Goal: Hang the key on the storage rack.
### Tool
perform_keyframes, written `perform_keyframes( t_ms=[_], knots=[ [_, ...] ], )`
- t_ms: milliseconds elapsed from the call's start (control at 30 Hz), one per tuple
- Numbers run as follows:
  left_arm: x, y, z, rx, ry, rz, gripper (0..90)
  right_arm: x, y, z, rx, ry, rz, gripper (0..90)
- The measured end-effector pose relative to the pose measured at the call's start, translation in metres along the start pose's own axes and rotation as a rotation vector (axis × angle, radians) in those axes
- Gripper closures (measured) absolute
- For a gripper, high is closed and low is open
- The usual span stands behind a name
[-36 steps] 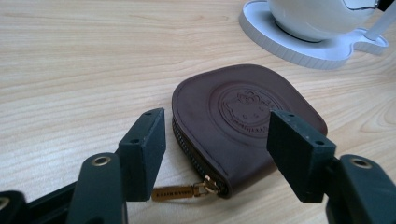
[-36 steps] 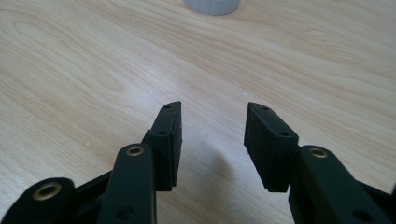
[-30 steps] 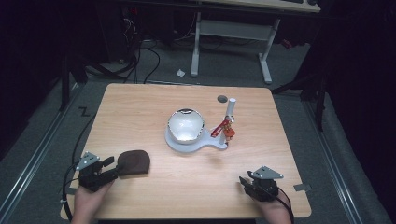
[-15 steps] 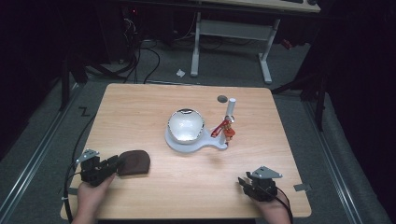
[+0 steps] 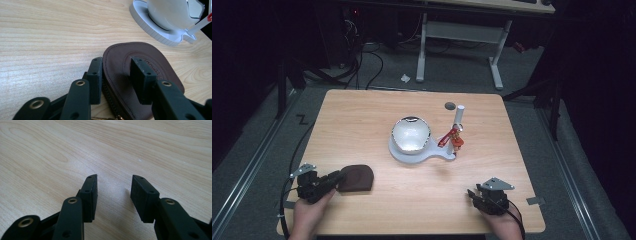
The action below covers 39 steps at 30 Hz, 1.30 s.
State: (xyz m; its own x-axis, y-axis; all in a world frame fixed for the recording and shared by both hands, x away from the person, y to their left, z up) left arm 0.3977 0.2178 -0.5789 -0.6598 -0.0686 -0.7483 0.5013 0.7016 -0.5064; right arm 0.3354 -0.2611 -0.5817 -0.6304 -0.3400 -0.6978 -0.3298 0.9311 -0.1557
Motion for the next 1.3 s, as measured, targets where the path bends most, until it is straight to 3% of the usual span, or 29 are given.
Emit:
perform_keyframes(
  t_ms=[167,300,467,500,833,1067,1300],
  knots=[
    [0.0,0.0,0.0,-0.011,-0.004,0.006,64.2,0.0,-0.001,0.0,0.0,-0.002,-0.002,57.2],
    [0.0,0.0,-0.001,-0.027,-0.013,0.008,70.2,0.0,-0.001,-0.001,-0.002,0.0,0.003,57.2],
    [0.001,-0.001,-0.001,-0.063,-0.014,0.043,72.3,0.0,-0.002,-0.001,-0.004,-0.003,0.004,57.2],
    [0.001,-0.001,-0.002,-0.074,-0.016,0.052,78.1,0.0,-0.002,-0.001,-0.004,-0.002,0.006,57.2],
    [0.0,-0.004,-0.001,-0.117,-0.003,0.124,85.9,0.0,-0.001,-0.001,-0.006,-0.001,0.007,57.2],
    [-0.006,-0.011,-0.005,-0.091,-0.041,0.131,87.0,0.0,-0.002,-0.002,-0.004,-0.005,0.009,57.3],
    [-0.016,-0.031,-0.012,-0.067,-0.106,0.193,87.3,0.0,-0.003,-0.002,-0.005,-0.009,0.013,57.3]
  ],
)
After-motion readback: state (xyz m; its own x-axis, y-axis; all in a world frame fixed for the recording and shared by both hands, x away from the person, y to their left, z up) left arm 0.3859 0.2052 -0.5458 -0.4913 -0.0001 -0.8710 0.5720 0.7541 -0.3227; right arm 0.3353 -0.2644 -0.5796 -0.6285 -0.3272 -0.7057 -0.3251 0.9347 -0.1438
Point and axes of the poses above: each handheld gripper's, and its own axes: z roughly forward along the jaws, x roughly out of its underside, y roughly to its left, the point moved 8 cm from there along z, roughly forward along the jaws, and after that the axes turned 9 degrees about x, right-handed, at the moved point
